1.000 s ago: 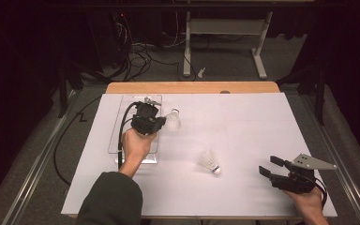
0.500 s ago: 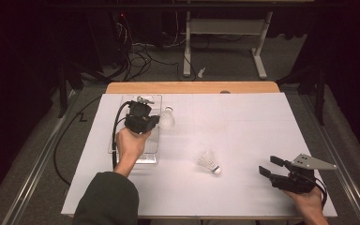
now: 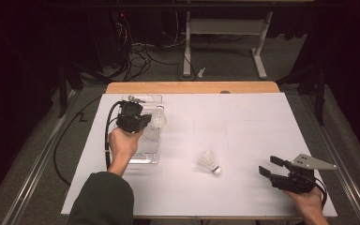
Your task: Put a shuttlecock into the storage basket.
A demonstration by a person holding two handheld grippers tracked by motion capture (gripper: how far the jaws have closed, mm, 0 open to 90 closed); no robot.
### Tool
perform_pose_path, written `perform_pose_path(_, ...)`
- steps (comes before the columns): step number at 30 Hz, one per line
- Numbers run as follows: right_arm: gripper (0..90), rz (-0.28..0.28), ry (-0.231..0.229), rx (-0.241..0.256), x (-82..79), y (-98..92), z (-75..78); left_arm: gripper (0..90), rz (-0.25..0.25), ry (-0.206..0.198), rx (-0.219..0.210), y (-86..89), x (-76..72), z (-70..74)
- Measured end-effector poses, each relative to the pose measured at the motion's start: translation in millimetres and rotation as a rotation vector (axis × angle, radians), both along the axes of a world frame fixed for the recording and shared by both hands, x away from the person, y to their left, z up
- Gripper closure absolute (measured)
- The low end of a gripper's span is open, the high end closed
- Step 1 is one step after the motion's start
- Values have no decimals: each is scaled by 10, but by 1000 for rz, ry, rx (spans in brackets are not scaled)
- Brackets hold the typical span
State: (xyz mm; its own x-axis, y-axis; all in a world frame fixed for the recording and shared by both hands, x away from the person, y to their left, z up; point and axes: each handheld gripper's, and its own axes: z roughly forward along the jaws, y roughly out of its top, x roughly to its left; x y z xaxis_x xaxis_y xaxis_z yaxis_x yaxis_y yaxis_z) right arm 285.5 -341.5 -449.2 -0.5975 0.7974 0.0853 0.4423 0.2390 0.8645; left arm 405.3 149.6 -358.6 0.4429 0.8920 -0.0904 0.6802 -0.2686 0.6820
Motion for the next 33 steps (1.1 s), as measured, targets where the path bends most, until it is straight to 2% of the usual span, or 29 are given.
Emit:
perform_pose_path(4, 345, 1, 0, 0, -1, 2, 0, 899, 16, -1, 9, 58, 9, -17)
perform_pose_path(13, 345, 0, -1, -1, -2, 1, 0, 899, 71, 7, -2, 211, 40, -85)
perform_pose_path(33, 345, 2, 2, -2, 1, 5, -3, 898, 157, 14, 29, 465, 73, -185)
